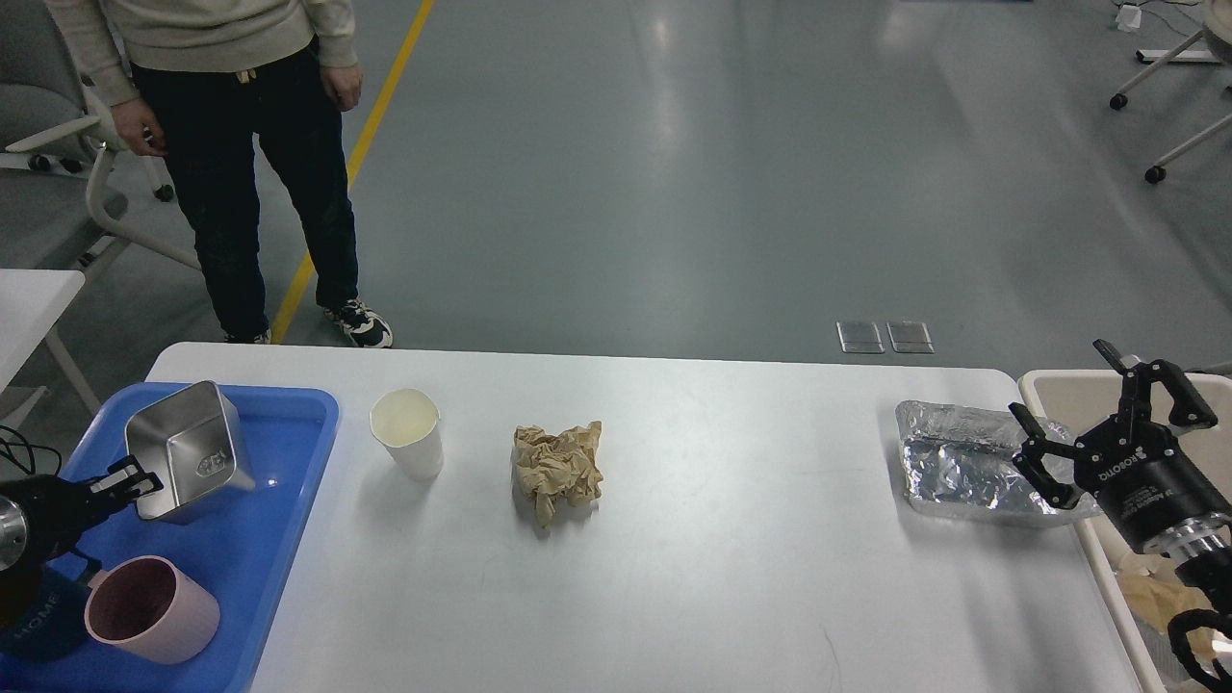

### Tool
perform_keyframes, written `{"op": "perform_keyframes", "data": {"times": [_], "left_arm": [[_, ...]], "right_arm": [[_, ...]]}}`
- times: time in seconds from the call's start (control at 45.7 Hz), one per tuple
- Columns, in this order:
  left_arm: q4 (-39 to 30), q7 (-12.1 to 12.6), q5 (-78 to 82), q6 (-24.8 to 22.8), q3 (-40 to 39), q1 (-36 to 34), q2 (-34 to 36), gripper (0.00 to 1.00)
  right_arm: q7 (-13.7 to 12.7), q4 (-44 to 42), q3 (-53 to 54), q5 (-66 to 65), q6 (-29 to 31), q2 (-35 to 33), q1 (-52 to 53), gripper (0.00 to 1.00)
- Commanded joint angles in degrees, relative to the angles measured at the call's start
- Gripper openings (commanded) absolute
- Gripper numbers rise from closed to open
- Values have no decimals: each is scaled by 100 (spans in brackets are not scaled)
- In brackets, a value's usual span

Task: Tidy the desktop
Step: 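Lower the metal box into the blue tray and release it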

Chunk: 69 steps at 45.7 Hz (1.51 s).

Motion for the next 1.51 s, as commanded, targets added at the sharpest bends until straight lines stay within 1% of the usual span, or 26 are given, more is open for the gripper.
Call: {"op": "perform_keyframes", "data": {"times": [0.0,0.197,0.263,0.35,0.394,0.416,0.438,0.481,0.591,0.744,0.897,0.963,1.029,1.05,1.116,1.204,1.291,1.401,1.488], "left_arm": [[20,14,4,65,54,-7,-1,21],[37,14,-5,83,177,-15,-124,24],[28,5,-40,74,177,-24,-115,28],[28,14,-215,47,107,-173,-124,41],[28,49,-487,47,72,-270,-124,49],[28,84,-671,47,63,-323,-115,55],[28,119,-882,73,63,-384,-98,65],[20,198,-1278,82,54,-507,-71,80],[20,251,-2043,91,54,-771,104,94],[20,181,-2711,161,-60,-999,377,96],[20,137,-3344,363,-508,-1035,403,96],[20,14,-3643,469,-675,-1018,377,96],[20,-258,-3907,504,-737,-965,368,96],[20,-311,-3994,522,-746,-965,368,96],[28,-364,-4337,566,-781,-956,359,96],[28,-347,-5293,601,-1000,-947,307,96],[46,-329,-6706,601,-1176,-921,263,96],[160,-320,-8168,619,-1185,-833,228,96],[300,-329,-8986,619,-1185,-771,131,96]], "right_arm": [[0,0,0,0,0,8,0,100],[0,9,0,0,0,-1,0,100],[0,9,0,0,0,-1,-9,100],[0,9,0,0,0,-1,-17,100],[0,9,8,0,0,-1,-17,100],[0,9,8,0,0,-1,-9,100],[0,9,8,0,0,8,-9,100],[0,9,0,0,0,26,-9,100],[0,18,8,0,0,35,-9,100],[0,26,0,0,0,17,-9,100],[0,26,0,0,-9,8,-9,100],[-9,26,0,0,-9,-1,-9,100],[-9,26,0,0,-9,-9,-17,100],[-9,26,0,0,-9,-18,-17,100],[-9,26,0,0,-18,-62,-17,100],[-18,26,0,0,-26,-106,-17,100],[-18,26,0,0,-27,-141,-17,100],[-27,35,0,0,-35,-141,-17,100],[-27,44,-9,0,-44,-150,-26,100]]}}
